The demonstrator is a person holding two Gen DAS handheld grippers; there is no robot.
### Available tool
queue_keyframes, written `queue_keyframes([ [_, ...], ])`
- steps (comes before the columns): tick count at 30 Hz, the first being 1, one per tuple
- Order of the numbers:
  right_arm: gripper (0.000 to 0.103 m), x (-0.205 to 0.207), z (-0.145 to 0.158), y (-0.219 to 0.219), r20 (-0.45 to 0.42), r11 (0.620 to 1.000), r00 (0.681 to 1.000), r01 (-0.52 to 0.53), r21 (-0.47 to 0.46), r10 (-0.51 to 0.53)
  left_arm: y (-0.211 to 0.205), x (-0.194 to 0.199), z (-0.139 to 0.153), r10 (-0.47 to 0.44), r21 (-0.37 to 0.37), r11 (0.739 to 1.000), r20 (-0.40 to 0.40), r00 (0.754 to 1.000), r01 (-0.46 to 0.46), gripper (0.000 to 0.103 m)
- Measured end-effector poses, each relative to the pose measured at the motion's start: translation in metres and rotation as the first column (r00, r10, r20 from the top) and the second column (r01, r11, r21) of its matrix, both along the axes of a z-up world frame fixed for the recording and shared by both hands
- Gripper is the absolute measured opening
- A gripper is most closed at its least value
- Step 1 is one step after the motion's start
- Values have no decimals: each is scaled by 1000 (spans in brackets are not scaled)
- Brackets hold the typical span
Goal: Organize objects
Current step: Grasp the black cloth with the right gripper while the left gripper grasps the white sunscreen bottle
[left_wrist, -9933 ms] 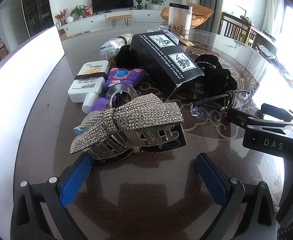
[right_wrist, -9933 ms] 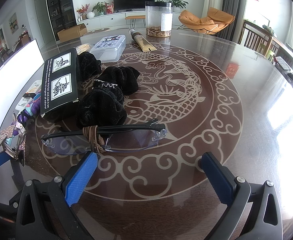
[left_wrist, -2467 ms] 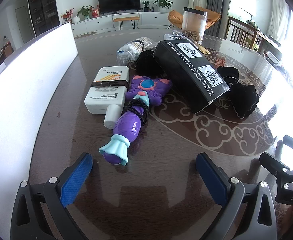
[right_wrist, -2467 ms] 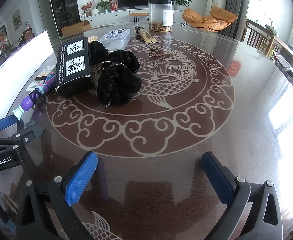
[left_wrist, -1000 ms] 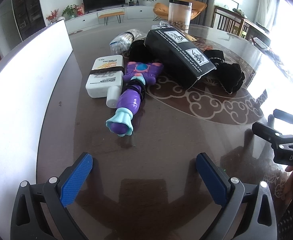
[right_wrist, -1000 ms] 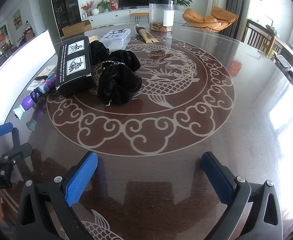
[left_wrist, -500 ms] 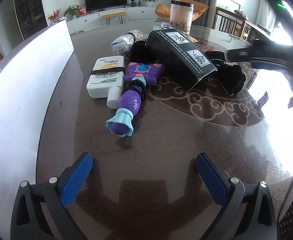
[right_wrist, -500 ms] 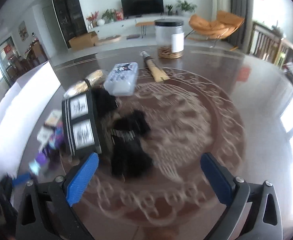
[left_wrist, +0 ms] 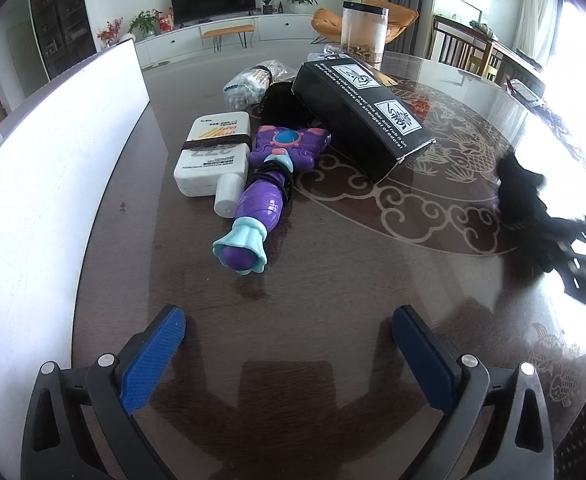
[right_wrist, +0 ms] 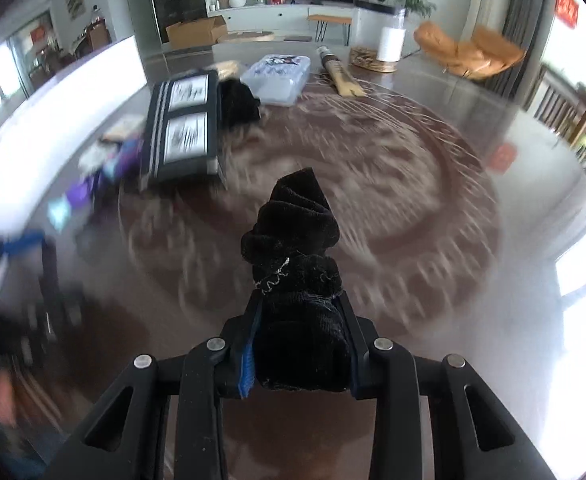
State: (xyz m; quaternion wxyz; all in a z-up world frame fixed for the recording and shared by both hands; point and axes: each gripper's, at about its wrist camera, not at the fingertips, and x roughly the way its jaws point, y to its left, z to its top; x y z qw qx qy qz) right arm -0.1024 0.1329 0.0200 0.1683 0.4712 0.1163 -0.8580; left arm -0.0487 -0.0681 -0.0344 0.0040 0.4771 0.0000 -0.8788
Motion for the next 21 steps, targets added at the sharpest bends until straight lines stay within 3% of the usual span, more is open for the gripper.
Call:
queue_keyframes([
  [1,36,9,1,6,-21,1000,1000,5,2,-5,0,0,0,1,1,1000,0,1000,-1,103],
  [3,57,22,-3,13,-63,1000,998,25,4,-25,0,0,0,2,1,1000,0,1000,-2,103],
  [4,78,23,-2,15,-66,1000,997,31,-3,-31,0,0,0,1,1,1000,0,1000,-1,103],
  [5,85,23,-5,16,-67,999,997,41,-13,-42,0,0,0,0,0,1000,0,1000,0,103],
  [9,85,23,-7,18,-70,998,996,53,-32,-55,-2,-4,0,-43,1,999,41,998,43,103],
  [10,90,20,-7,17,-61,998,997,54,-42,-57,-4,-6,1,-45,2,999,70,997,45,103],
  [11,96,18,-10,21,-41,996,997,63,-60,-65,-10,-10,5,-28,16,1000,80,996,27,103],
  [14,97,18,-6,27,-34,993,995,94,-71,-96,-35,-28,30,41,128,991,24,999,-44,103],
  [16,98,17,-6,25,-38,992,993,112,-52,-114,-51,-51,44,103,163,981,18,995,-105,103],
  [20,98,18,-6,26,-37,992,992,116,-49,-117,-61,-98,43,153,105,982,45,987,-157,103],
  [21,98,18,-6,26,-37,992,992,116,-49,-117,-62,-107,38,160,91,982,53,986,-164,98],
])
